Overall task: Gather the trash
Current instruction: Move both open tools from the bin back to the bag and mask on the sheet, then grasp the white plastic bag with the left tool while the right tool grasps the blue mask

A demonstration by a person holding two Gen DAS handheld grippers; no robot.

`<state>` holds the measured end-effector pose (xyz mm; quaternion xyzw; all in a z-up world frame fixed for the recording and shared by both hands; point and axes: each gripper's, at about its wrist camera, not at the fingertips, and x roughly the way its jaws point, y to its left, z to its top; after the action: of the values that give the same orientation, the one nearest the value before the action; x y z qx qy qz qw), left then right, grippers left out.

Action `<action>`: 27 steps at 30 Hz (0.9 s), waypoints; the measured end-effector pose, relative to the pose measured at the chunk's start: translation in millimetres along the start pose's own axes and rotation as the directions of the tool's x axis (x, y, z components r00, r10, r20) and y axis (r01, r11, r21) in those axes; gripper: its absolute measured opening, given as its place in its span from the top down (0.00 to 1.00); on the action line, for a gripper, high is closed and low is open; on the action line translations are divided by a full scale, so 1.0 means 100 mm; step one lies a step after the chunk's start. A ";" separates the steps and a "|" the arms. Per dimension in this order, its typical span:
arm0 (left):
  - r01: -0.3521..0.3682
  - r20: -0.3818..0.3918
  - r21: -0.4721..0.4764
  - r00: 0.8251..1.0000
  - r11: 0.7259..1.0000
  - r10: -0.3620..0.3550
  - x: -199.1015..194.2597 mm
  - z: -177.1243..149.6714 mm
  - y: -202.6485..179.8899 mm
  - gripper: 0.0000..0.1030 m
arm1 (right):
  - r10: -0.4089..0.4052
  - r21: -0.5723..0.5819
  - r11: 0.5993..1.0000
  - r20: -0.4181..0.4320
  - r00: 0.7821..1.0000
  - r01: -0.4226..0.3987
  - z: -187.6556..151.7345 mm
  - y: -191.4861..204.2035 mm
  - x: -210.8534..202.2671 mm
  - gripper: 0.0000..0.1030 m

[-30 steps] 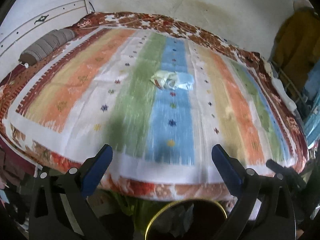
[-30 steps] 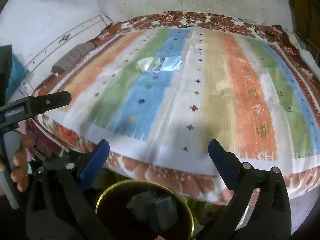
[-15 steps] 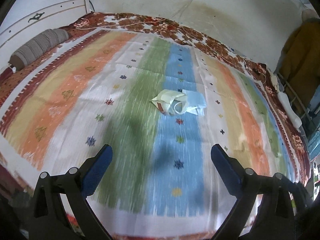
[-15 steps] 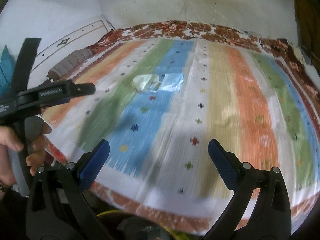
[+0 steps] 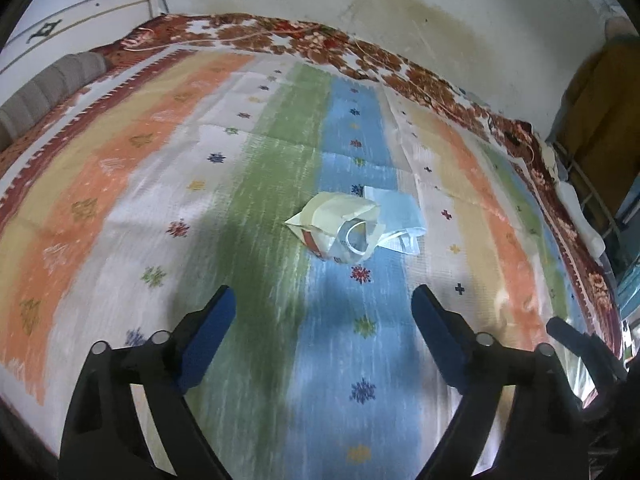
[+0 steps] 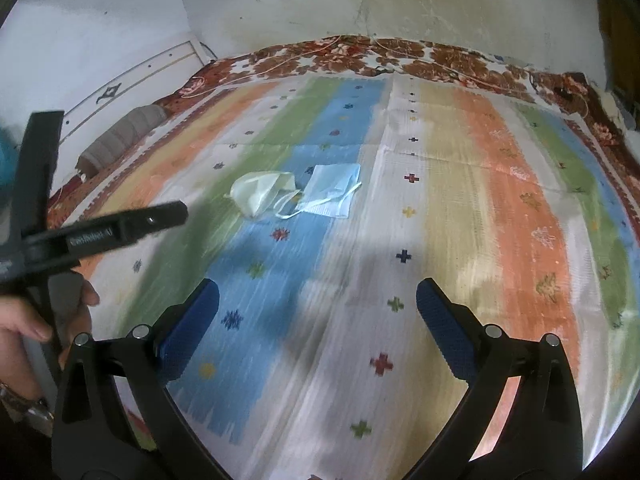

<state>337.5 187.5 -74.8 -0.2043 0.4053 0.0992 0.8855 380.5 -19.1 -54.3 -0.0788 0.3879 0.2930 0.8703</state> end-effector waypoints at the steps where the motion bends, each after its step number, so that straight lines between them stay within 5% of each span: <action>1: -0.004 -0.001 0.006 1.000 1.000 0.004 0.04 0.02 0.00 0.18 | -0.001 0.005 1.000 -0.004 1.000 0.001 0.03 -0.03 0.07 0.09; 5: -0.051 -0.036 0.004 0.998 0.999 0.052 0.25 0.06 0.01 0.23 | 0.021 0.053 0.998 -0.017 1.000 -0.020 0.11 -0.14 0.24 0.09; 18: -0.039 -0.062 -0.024 0.997 0.999 0.038 0.57 0.25 0.17 0.33 | 0.080 0.138 0.987 0.003 0.997 -0.079 0.58 -0.26 0.84 0.11; 27: 0.033 -0.040 -0.011 0.999 0.999 -0.034 0.81 0.29 0.14 0.42 | 0.106 0.215 0.972 -0.022 0.994 -0.098 0.70 -0.41 1.27 0.40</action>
<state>405.3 214.0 -123.1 -0.2175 0.4192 0.0823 0.8776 515.3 30.5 -101.6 0.0303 0.4352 0.2927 0.8509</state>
